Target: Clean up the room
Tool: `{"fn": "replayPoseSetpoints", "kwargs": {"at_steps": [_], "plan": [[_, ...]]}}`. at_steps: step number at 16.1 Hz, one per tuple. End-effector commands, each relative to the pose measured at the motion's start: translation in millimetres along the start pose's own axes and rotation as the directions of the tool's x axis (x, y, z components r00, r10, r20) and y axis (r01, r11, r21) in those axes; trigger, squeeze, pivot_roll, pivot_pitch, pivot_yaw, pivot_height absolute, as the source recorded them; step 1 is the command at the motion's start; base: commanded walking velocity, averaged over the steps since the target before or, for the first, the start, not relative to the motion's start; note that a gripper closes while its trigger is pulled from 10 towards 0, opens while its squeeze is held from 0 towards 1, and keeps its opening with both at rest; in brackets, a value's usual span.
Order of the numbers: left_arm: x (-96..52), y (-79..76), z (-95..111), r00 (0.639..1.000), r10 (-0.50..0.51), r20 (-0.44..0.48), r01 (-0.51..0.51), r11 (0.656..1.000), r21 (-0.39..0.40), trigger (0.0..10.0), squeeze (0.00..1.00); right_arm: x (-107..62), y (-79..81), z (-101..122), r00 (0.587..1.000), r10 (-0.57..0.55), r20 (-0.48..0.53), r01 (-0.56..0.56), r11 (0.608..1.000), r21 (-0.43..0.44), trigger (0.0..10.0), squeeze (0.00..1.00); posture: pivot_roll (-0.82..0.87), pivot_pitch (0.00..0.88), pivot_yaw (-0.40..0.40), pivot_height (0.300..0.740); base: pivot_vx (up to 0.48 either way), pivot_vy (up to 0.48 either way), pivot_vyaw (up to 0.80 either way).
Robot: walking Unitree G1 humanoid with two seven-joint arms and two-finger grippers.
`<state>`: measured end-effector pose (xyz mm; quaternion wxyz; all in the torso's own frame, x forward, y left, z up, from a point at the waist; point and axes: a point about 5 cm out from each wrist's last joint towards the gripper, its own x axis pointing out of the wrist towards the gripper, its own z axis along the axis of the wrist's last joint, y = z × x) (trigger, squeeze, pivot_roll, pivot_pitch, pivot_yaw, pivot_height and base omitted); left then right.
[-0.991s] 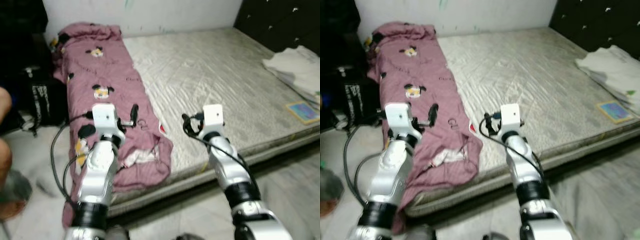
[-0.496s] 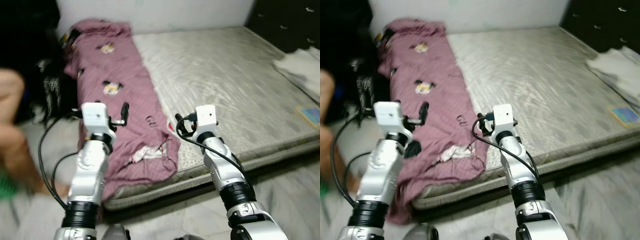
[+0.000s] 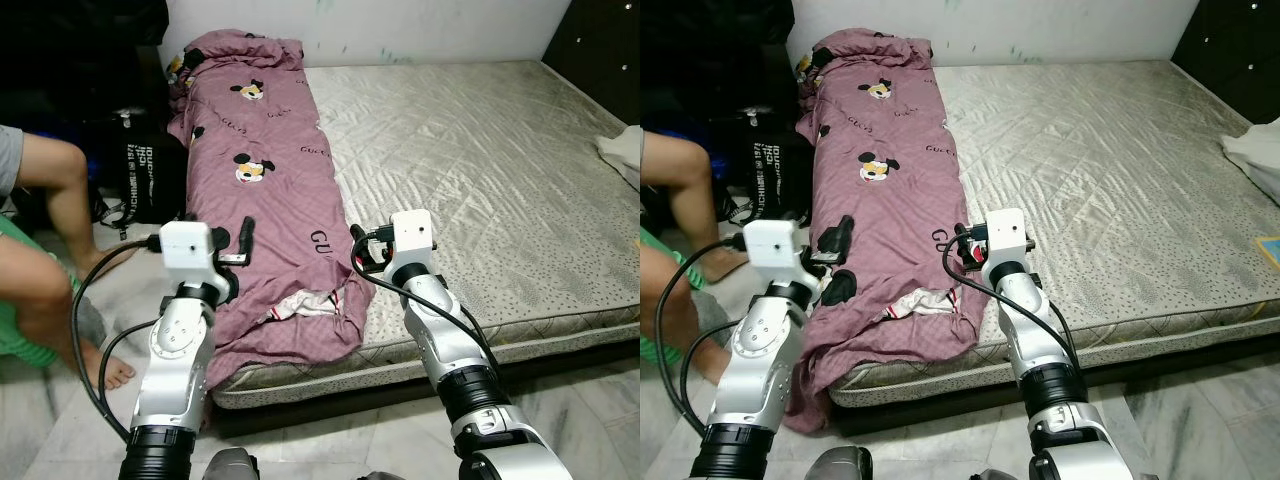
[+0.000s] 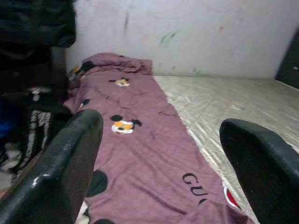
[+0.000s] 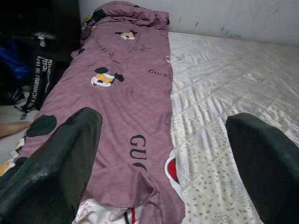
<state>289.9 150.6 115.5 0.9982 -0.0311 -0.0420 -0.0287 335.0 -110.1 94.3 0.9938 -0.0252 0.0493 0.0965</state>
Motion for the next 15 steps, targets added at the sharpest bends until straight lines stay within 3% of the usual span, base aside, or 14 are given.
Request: {"fn": "replayPoseSetpoints", "kwargs": {"at_steps": [1, 3, 5, 7, 9, 10, 13, 15], "plan": [[-2.2, -3.5, -1.5, 1.000, -0.005, -0.023, 0.005, 1.000, 0.004, 10.0, 0.00, -5.2, -0.4, -2.4, 1.000, -0.008, 0.006, 0.008, 1.000, 0.019, 10.0, 0.00, 0.12, 0.000, -0.040, 0.740, 0.000, 0.000, 0.00], [-9.9, -9.0, -7.3, 0.998, -0.012, -0.061, 0.011, 1.000, -0.023, 10.0, 0.00, -12.2, -2.6, -9.2, 0.999, -0.031, -0.009, 0.031, 0.999, 0.030, 10.0, 0.00, 0.12, 0.000, -0.025, 0.740, 0.000, 0.000, 0.00], [-16.3, -6.7, -9.5, 0.996, 0.016, -0.083, -0.016, 1.000, -0.001, 10.0, 0.00, -17.1, -4.4, -13.2, 0.998, -0.053, -0.017, 0.053, 0.998, 0.031, 10.0, 0.00, 0.11, 0.000, -0.016, 0.740, 0.000, 0.000, 0.00], [-29.5, 21.1, -4.2, 0.997, 0.063, -0.046, -0.058, 0.992, 0.116, 10.0, 0.00, -26.9, -15.6, -7.6, 0.995, -0.095, 0.018, 0.094, 0.995, 0.031, 10.0, 0.00, 0.10, 0.000, -0.002, 0.740, 0.000, 0.000, 0.00], [-54.0, 47.7, -10.0, 0.984, 0.159, -0.085, -0.145, 0.978, 0.151, 10.0, 0.00, -44.4, -33.3, -5.5, 0.992, -0.124, 0.035, 0.124, 0.992, 0.008, 10.0, 0.00, 0.11, 0.000, -0.004, 0.740, 0.000, 0.000, 0.00], [-69.6, 52.2, -10.3, 0.980, 0.173, -0.104, -0.154, 0.974, 0.167, 10.0, 0.00, -59.4, -42.6, -7.6, 0.992, -0.124, 0.032, 0.125, 0.992, -0.020, 10.0, 0.00, 0.11, 0.006, -0.009, 0.740, 0.000, 0.000, 0.00], [-92.5, 46.9, -8.6, 0.976, 0.184, -0.113, -0.163, 0.971, 0.177, 10.0, 0.00, -84.5, -51.1, -14.5, 0.989, -0.149, -0.010, 0.149, 0.988, -0.030, 10.0, 0.00, 0.10, 0.015, -0.023, 0.740, 0.000, 0.000, 0.00], [-94.4, 32.4, -7.5, 0.983, 0.137, -0.119, -0.117, 0.980, 0.160, 10.0, 0.00, -88.8, -46.9, -16.9, 0.988, -0.153, -0.025, 0.153, 0.988, -0.019, 10.0, 0.00, 0.11, 0.021, -0.026, 0.740, 0.000, 0.000, 0.00]]}}
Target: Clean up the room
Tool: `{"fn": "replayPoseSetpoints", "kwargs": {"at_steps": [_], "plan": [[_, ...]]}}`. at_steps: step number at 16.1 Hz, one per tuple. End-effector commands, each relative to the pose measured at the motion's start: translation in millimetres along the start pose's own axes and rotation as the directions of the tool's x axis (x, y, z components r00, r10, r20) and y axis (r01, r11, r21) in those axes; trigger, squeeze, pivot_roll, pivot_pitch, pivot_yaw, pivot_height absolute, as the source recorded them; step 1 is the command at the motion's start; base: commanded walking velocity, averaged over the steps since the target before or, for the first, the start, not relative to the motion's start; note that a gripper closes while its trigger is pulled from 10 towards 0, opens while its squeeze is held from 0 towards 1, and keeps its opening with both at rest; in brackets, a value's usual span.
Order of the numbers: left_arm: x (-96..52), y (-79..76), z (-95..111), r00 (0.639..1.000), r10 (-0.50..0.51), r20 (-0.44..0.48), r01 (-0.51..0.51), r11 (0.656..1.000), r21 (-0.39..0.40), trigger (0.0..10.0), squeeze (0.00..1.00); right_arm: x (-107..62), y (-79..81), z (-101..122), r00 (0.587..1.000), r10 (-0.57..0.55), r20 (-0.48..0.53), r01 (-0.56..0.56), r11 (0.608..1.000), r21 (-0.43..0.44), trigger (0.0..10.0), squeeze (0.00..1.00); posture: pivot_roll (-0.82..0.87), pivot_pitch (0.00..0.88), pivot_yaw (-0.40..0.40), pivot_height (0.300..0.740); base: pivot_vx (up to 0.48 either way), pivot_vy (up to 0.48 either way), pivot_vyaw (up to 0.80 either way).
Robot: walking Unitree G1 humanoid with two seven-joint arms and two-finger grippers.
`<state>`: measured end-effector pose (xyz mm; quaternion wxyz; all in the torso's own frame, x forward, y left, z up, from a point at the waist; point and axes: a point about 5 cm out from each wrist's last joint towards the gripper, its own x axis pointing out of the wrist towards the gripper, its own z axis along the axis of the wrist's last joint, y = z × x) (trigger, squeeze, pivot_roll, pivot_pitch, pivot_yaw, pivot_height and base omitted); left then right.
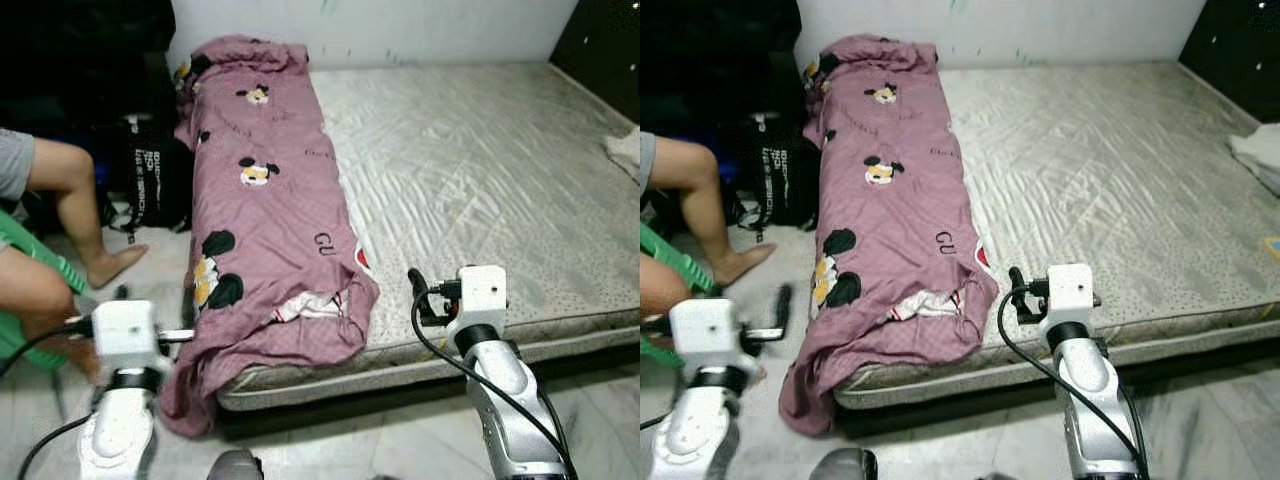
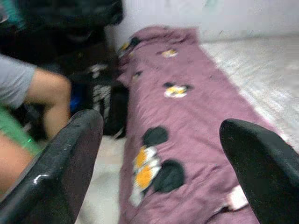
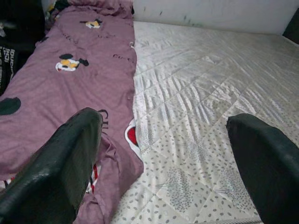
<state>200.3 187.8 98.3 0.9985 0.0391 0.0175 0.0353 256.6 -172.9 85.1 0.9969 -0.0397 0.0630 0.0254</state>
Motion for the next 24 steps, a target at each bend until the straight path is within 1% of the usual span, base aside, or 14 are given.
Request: {"fn": "replayPoseSetpoints", "kwargs": {"at_steps": [1, 3, 5, 7, 10, 14, 20, 24], "plan": [[-1.5, 1.5, -2.7, 1.000, 0.010, -0.027, -0.011, 1.000, -0.016, 10.0, 0.00, 0.0, 1.4, 4.5, 1.000, -0.004, 0.001, 0.004, 1.000, 0.007, 10.0, 0.00, 0.11, 0.022, -0.027, 0.740, 0.000, 0.000, 0.00], [-1.9, 4.4, -2.3, 0.999, 0.030, -0.042, -0.032, 0.999, -0.042, 10.0, 0.00, 0.6, 4.8, 6.1, 1.000, 0.016, -0.010, -0.016, 1.000, 0.005, 10.0, 0.00, 0.11, 0.027, -0.031, 0.740, 0.000, 0.000, 0.00], [-1.2, 2.1, -0.2, 0.999, 0.018, -0.043, -0.020, 0.999, -0.049, 10.0, 0.00, 0.0, 5.8, 6.3, 0.999, 0.027, -0.023, -0.027, 1.000, 0.000, 10.0, 0.00, 0.11, 0.034, -0.035, 0.740, 0.000, 0.000, 0.00], [-1.7, -2.6, 1.5, 0.999, -0.015, -0.034, 0.013, 0.998, -0.061, 10.0, 0.00, -0.6, 6.7, 7.8, 0.999, 0.039, -0.022, -0.040, 0.999, -0.012, 10.0, 0.00, 0.11, 0.037, -0.039, 0.740, 0.000, 0.000, 0.00], [-1.6, -3.7, 1.8, 0.999, -0.017, -0.036, 0.014, 0.997, -0.082, 10.0, 0.00, -1.0, 6.2, 7.7, 0.999, 0.042, -0.029, -0.042, 0.999, -0.016, 10.0, 0.00, 0.11, 0.038, -0.041, 0.740, 0.000, 0.000, 0.31], [-1.0, -5.2, 2.3, 0.999, -0.028, -0.038, 0.024, 0.995, -0.094, 10.0, 0.00, 0.0, 6.7, 7.8, 0.998, 0.047, -0.037, -0.048, 0.999, -0.020, 10.0, 0.00, 0.10, 0.038, -0.043, 0.740, 0.259, 0.000, 0.48], [0.9, -6.7, 1.7, 0.998, -0.044, -0.042, 0.040, 0.994, -0.100, 10.0, 0.00, 2.3, 7.2, 7.4, 0.998, 0.051, -0.046, -0.052, 0.998, -0.019, 10.0, 0.00, 0.11, 0.033, -0.044, 0.740, 0.282, 0.000, 0.00], [3.2, -7.2, 0.4, 0.998, -0.047, -0.048, 0.042, 0.994, -0.096, 10.0, 0.00, 4.3, 7.9, 6.7, 0.997, 0.055, -0.049, -0.056, 0.998, -0.021, 10.0, 0.00, 0.11, 0.025, -0.045, 0.740, 0.000, 0.000, 0.00]]}}
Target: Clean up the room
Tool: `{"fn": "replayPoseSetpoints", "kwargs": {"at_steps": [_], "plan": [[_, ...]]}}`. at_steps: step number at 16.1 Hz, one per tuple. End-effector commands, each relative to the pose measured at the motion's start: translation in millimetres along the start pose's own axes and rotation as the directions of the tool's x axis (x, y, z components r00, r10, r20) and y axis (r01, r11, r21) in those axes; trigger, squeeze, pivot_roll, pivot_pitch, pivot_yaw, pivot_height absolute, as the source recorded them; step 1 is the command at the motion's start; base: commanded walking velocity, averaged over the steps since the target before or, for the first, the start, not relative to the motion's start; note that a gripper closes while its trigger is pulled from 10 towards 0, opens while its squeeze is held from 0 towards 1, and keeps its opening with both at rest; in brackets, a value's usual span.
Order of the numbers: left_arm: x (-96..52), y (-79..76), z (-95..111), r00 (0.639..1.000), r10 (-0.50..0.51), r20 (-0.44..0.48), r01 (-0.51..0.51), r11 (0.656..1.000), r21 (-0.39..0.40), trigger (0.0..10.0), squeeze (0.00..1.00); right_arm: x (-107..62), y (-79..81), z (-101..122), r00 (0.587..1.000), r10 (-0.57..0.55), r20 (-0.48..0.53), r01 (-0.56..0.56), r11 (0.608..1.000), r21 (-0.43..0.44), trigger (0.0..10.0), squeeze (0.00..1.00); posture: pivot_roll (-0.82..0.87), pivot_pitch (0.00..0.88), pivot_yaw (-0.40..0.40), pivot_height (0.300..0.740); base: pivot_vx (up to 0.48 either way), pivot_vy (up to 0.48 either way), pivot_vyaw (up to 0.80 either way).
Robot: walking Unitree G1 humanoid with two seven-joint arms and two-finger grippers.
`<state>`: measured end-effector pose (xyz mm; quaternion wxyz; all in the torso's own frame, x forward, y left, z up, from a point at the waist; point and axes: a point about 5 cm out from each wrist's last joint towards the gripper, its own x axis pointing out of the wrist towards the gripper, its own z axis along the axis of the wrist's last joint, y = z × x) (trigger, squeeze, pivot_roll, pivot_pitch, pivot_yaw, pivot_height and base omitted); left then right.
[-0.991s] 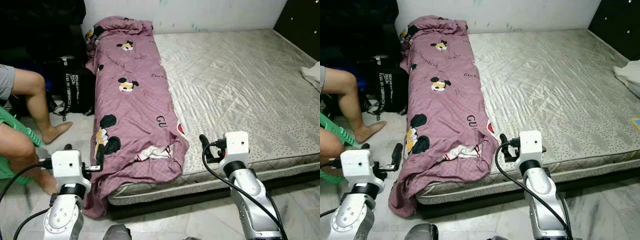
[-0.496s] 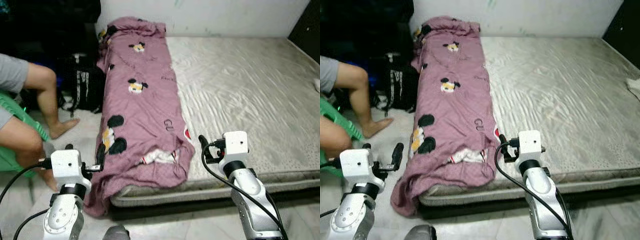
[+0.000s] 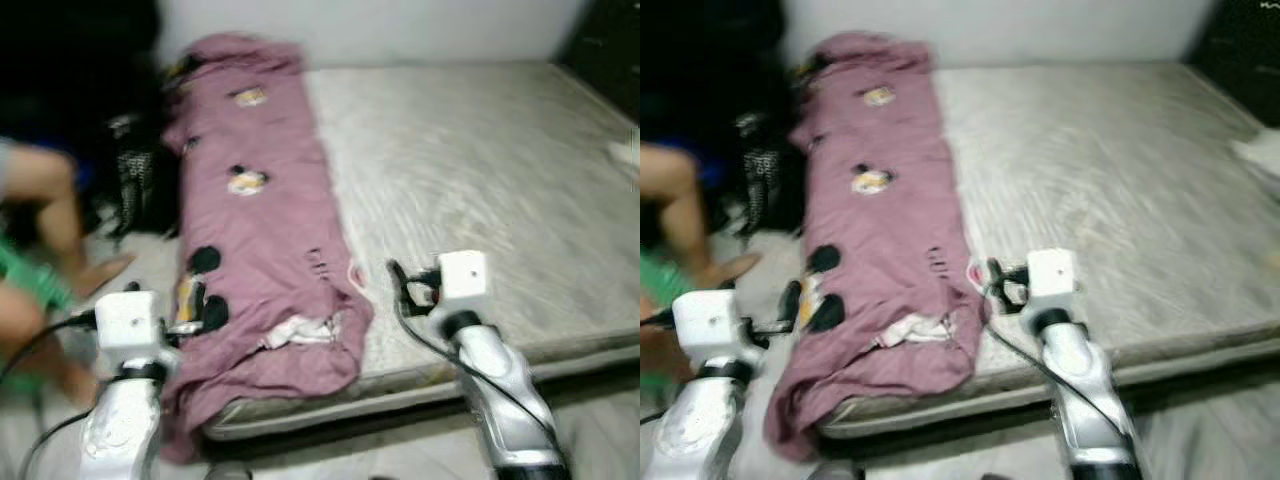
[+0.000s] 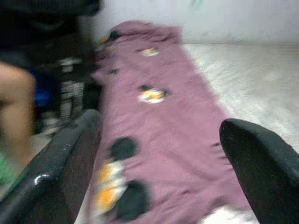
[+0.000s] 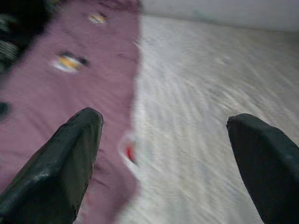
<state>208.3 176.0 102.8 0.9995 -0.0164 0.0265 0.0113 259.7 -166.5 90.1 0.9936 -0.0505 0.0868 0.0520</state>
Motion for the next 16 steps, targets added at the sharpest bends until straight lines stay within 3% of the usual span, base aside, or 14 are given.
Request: {"fn": "replayPoseSetpoints", "kwargs": {"at_steps": [1, 16], "plan": [[-3.5, 4.8, -4.7, 0.999, 0.007, -0.031, -0.006, 1.000, 0.016, 10.0, 0.00, 2.0, 2.2, 1.2, 1.000, 0.004, -0.002, -0.004, 1.000, 0.001, 10.0, 0.00, 0.11, 0.024, -0.045, 0.740, 0.000, 0.000, 0.00], [2.8, 5.2, -4.0, 0.999, 0.028, -0.029, -0.027, 0.999, 0.030, 10.0, 0.00, 9.2, 5.2, 3.1, 1.000, 0.016, 0.003, -0.016, 1.000, 0.005, 10.0, 0.00, 0.11, 0.021, -0.048, 0.740, 0.000, 0.000, 0.00]]}}
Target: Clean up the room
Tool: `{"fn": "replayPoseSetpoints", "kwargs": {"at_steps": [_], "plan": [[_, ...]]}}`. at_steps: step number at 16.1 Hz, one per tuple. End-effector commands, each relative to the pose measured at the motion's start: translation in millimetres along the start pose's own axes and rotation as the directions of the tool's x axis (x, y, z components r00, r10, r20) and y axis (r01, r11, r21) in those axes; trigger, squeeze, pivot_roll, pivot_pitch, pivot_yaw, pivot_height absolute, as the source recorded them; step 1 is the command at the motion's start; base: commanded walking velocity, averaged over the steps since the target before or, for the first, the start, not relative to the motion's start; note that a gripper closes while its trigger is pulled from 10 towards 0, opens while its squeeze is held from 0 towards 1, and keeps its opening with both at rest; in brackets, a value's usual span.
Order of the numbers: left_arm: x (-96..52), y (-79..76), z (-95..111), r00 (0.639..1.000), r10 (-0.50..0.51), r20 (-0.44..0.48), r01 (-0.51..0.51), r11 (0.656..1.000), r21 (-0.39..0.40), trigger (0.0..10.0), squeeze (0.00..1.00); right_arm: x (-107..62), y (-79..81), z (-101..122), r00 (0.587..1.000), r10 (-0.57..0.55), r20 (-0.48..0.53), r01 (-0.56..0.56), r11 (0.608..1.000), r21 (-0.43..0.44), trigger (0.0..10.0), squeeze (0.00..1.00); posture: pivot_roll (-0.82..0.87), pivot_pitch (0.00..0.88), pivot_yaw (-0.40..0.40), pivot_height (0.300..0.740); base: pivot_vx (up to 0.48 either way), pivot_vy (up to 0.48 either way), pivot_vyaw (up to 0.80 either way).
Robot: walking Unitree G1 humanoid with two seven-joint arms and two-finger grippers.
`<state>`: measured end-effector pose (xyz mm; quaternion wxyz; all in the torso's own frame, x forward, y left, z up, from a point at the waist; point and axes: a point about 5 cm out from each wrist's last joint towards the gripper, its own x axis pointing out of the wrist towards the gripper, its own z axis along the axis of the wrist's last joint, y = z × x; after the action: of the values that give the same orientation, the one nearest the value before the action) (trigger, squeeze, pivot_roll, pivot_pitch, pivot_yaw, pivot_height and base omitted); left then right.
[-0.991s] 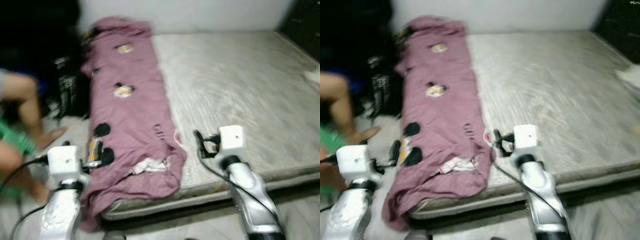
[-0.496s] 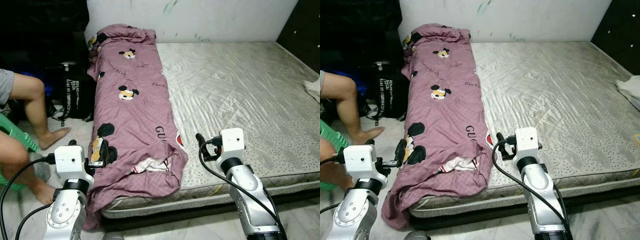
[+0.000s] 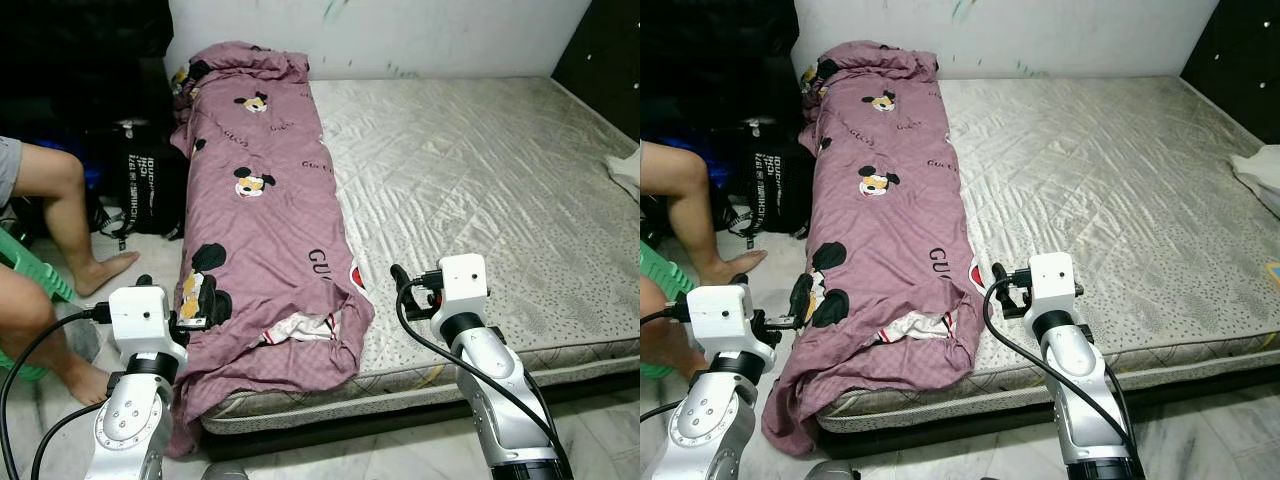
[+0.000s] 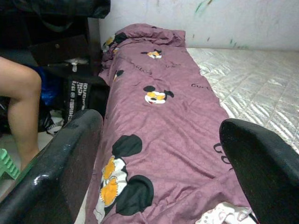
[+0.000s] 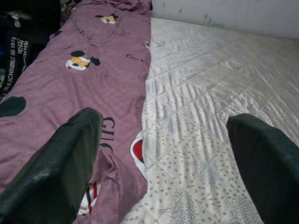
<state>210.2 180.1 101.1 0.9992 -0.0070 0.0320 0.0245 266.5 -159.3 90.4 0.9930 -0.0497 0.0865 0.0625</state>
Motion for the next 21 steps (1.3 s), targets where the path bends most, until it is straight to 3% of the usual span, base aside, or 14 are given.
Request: {"fn": "replayPoseSetpoints", "kwargs": {"at_steps": [1, 12, 21], "plan": [[0.8, 1.2, -2.6, 1.000, 0.001, -0.020, -0.001, 1.000, 0.012, 10.0, 0.00, 1.8, -1.2, 0.7, 1.000, -0.005, 0.001, 0.005, 1.000, 0.006, 10.0, 0.00, 0.11, 0.022, -0.046, 0.740, 0.000, 0.000, 0.00], [2.1, 4.1, -4.0, 0.998, 0.044, -0.034, -0.044, 0.999, 0.003, 10.0, 0.00, 1.2, -2.2, 0.5, 1.000, -0.003, -0.002, 0.003, 1.000, 0.010, 10.0, 0.00, 0.11, 0.029, -0.050, 0.615, 0.000, 0.000, 0.00], [3.4, 8.3, -5.2, 0.995, 0.090, -0.046, -0.090, 0.996, -0.001, 10.0, 0.00, 4.5, -0.3, -1.1, 1.000, 0.015, -0.017, -0.015, 1.000, 0.022, 10.0, 0.00, 0.11, 0.029, -0.052, 0.610, 0.000, 0.000, 0.00]]}}
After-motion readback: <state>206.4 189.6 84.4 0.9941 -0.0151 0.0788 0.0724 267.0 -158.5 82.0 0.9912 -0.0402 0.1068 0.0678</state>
